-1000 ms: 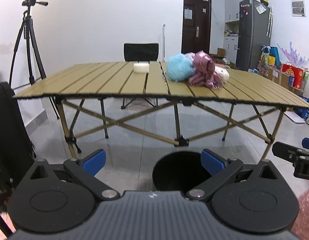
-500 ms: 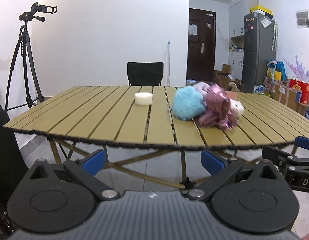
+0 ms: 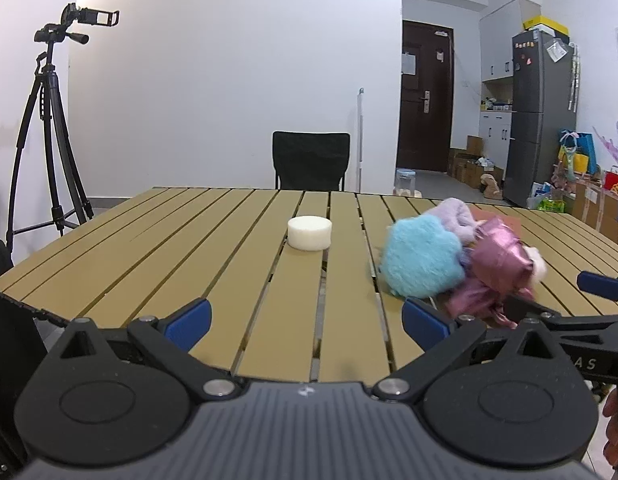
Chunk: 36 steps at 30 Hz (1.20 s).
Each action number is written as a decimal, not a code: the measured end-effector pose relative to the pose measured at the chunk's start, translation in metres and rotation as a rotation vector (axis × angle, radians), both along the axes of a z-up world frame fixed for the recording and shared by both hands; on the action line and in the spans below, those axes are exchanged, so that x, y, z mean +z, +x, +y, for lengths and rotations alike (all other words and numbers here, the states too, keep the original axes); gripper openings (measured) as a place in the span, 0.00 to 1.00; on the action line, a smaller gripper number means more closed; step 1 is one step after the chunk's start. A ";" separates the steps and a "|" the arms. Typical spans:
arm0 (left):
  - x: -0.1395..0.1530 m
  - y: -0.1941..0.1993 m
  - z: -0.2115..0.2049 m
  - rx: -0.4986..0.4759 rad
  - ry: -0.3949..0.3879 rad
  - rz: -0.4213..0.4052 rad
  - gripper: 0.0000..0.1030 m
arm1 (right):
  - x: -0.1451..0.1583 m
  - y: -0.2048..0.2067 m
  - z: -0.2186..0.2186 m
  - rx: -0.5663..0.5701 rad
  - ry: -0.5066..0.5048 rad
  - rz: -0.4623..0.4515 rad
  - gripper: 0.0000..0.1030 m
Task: Collect trash
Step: 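Move both tools forward toward the pile of items on the table, then grasp the pink satin cloth with the right tool, then grasp the blue fluffy heart plush with the left tool while the right tool holds the pink cloth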
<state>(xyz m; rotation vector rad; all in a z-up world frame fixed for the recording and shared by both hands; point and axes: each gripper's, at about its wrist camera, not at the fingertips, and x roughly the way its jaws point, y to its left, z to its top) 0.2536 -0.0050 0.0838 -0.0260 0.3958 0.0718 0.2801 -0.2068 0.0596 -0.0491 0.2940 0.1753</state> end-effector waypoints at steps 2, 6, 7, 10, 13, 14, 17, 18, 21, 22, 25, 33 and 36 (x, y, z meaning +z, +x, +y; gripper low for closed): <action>-0.003 0.008 0.001 0.014 -0.007 0.009 1.00 | -0.003 0.013 0.002 -0.004 0.003 0.020 0.99; -0.002 0.021 0.001 0.011 0.006 0.006 1.00 | -0.001 0.037 0.011 -0.021 0.012 0.035 0.99; -0.001 0.025 0.001 0.009 0.006 0.004 1.00 | -0.001 0.042 0.012 -0.027 0.012 0.038 0.97; 0.000 0.032 0.003 -0.008 0.017 0.005 1.00 | -0.006 0.054 0.015 -0.024 0.021 0.066 0.86; -0.003 0.040 0.005 -0.010 0.030 0.014 1.00 | -0.009 0.057 0.019 0.018 0.040 0.079 0.75; -0.003 0.043 0.006 -0.007 0.029 0.019 1.00 | -0.009 0.057 0.021 0.019 0.029 0.075 0.71; 0.000 0.049 0.007 -0.013 0.014 0.030 1.00 | -0.010 0.057 0.026 0.016 0.001 0.073 0.56; 0.001 0.051 0.006 -0.017 0.012 0.029 1.00 | -0.010 0.056 0.026 0.014 -0.009 0.073 0.51; 0.006 0.057 0.006 -0.021 0.011 0.019 1.00 | -0.009 0.052 0.025 0.004 -0.030 0.066 0.45; 0.007 0.059 0.006 -0.021 0.003 0.020 1.00 | -0.009 0.051 0.023 0.003 -0.025 0.063 0.43; 0.008 0.063 0.004 -0.025 -0.032 0.034 1.00 | -0.007 0.047 0.016 -0.021 0.007 0.034 0.37; 0.011 0.075 -0.021 -0.054 -0.063 0.033 1.00 | 0.003 0.030 -0.017 -0.013 0.146 -0.029 0.33; 0.008 0.082 -0.033 -0.066 -0.072 0.045 1.00 | 0.007 0.023 -0.026 -0.032 0.147 -0.056 0.32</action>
